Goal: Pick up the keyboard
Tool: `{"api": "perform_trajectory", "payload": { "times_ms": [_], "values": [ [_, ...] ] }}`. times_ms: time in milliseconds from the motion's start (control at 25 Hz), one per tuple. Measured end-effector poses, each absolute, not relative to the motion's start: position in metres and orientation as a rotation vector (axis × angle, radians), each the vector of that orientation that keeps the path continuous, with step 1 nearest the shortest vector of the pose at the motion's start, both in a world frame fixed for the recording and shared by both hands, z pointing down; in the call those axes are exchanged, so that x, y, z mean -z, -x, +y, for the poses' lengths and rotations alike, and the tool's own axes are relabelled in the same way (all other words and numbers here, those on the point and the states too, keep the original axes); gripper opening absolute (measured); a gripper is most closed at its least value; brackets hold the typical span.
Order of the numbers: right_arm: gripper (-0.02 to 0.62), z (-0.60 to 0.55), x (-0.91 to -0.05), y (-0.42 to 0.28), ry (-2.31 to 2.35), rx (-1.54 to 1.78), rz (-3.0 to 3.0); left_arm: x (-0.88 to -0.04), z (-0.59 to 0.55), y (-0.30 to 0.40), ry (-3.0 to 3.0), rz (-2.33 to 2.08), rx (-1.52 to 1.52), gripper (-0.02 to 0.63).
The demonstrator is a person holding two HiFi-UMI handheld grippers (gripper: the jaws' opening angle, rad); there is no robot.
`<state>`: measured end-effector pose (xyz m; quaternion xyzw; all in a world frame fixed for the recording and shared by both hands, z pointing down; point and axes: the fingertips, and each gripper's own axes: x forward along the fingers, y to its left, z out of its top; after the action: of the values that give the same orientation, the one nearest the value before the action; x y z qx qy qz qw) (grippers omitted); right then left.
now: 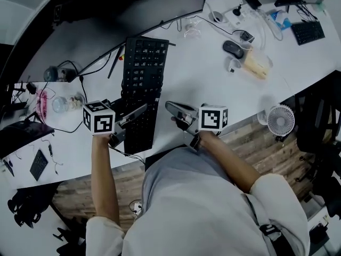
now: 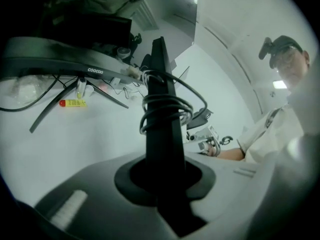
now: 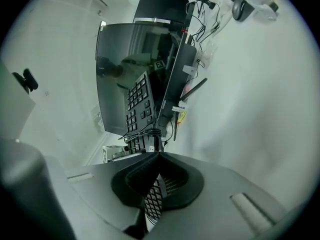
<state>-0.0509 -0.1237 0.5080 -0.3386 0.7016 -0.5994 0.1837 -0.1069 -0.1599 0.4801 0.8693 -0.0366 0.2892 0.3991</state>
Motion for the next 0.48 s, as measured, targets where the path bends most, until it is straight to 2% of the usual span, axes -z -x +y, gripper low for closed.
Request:
{"api": "perform_trajectory", "payload": {
  "times_ms": [480],
  "values": [
    [0.003,-0.118,-0.489,0.047,0.954,1.669,2.025,-0.438,-0.165,0.124,-2.306,-0.230,-0.588,0.000]
  ]
}}
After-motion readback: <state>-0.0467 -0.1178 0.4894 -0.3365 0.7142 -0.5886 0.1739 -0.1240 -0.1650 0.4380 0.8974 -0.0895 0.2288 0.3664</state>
